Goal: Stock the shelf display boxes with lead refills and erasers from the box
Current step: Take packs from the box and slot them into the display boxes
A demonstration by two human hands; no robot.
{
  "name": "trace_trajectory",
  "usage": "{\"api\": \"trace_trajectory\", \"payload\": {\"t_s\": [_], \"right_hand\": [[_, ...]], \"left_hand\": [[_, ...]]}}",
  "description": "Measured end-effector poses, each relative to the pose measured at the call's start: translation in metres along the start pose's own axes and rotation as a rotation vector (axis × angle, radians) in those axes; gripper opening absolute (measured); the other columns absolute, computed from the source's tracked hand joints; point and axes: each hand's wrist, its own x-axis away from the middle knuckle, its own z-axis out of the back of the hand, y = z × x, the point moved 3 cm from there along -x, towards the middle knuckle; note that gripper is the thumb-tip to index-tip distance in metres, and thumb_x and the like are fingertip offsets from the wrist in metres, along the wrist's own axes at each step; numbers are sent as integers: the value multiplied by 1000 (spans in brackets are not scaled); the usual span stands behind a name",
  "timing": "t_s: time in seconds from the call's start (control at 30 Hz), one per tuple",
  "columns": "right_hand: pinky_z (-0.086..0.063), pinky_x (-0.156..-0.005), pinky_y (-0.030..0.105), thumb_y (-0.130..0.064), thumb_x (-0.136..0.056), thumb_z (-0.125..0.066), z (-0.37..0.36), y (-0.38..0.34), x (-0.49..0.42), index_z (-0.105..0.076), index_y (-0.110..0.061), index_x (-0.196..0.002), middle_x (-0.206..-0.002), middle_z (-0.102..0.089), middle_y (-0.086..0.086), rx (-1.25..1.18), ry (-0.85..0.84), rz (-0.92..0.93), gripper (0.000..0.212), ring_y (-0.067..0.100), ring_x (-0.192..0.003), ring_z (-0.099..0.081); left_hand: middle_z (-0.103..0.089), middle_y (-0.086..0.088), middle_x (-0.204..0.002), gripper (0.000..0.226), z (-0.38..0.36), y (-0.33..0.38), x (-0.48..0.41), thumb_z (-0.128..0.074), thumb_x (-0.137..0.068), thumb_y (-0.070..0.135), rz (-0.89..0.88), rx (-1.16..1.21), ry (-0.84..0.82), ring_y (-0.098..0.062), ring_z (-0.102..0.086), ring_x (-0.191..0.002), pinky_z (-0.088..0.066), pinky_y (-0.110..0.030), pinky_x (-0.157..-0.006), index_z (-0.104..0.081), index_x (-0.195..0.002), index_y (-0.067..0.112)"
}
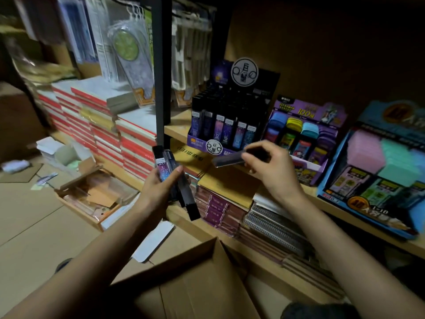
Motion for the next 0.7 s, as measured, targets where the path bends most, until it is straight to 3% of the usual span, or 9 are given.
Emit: {"api": "trace_trajectory", "payload": {"t_s": [0.17,0.3,0.37,0.47,0.5,0.63,0.7], "right_hand": [[-54,-71,39,-18,-85,-67,8,-26,-51,-64,-17,-93,-82,-65,3,95,76,92,9,19,-74,-62],[-53,-77,45,-20,-85,-67,-9,-45,-90,-66,-11,-92,-86,-68,3,168,33,147,12,20,-81,-65],[-53,-80,39,-20,-84,-68,-21,-50,-103,-68,-10,-96,-89,-68,2,239,-11,181,16,17,-86,-64],[-43,-74,12,-19,-84,-68,-37,-55,-112,-67,-10,-103,-99,-69,6,391,-100,261,21,12,-89,-61],[-40,-72,10,-20,-85,-68,-41,-57,-113,-67,-9,-105,-101,-69,7,429,-123,283,23,12,-90,-60],[-48,-77,26,-22,-84,-68,-49,-61,-119,-67,-8,-102,-92,-67,5,481,-185,271,23,20,-90,-64],[-51,-74,23,-21,-84,-69,-52,-58,-122,-65,-8,-103,-91,-66,4,480,-186,253,24,19,-86,-64]], "left_hand": [[-63,-14,-118,45,5,11,-15,-57,-88,24,-34,23,17,-30,-63,-108,-50,-51,-92,-47,-129,8],[-65,-11,-109,46,5,14,-22,-58,-87,24,-64,32,21,-28,-65,-102,-54,-48,-86,-45,-128,8],[-66,-12,-108,51,6,16,-24,-60,-82,27,-72,46,21,-27,-67,-99,-54,-48,-86,-45,-128,9],[-66,-15,-109,58,10,19,-26,-61,-75,33,-83,63,19,-29,-66,-101,-52,-50,-89,-46,-126,6],[-66,-14,-107,58,11,20,-27,-60,-75,33,-88,70,20,-29,-66,-101,-53,-50,-89,-46,-125,6],[-67,-9,-100,57,15,23,-27,-61,-71,34,-106,92,19,-26,-67,-97,-54,-45,-85,-48,-122,11],[-67,-6,-96,53,17,23,-26,-61,-70,35,-113,94,16,-23,-68,-93,-56,-42,-82,-50,-117,13]]}}
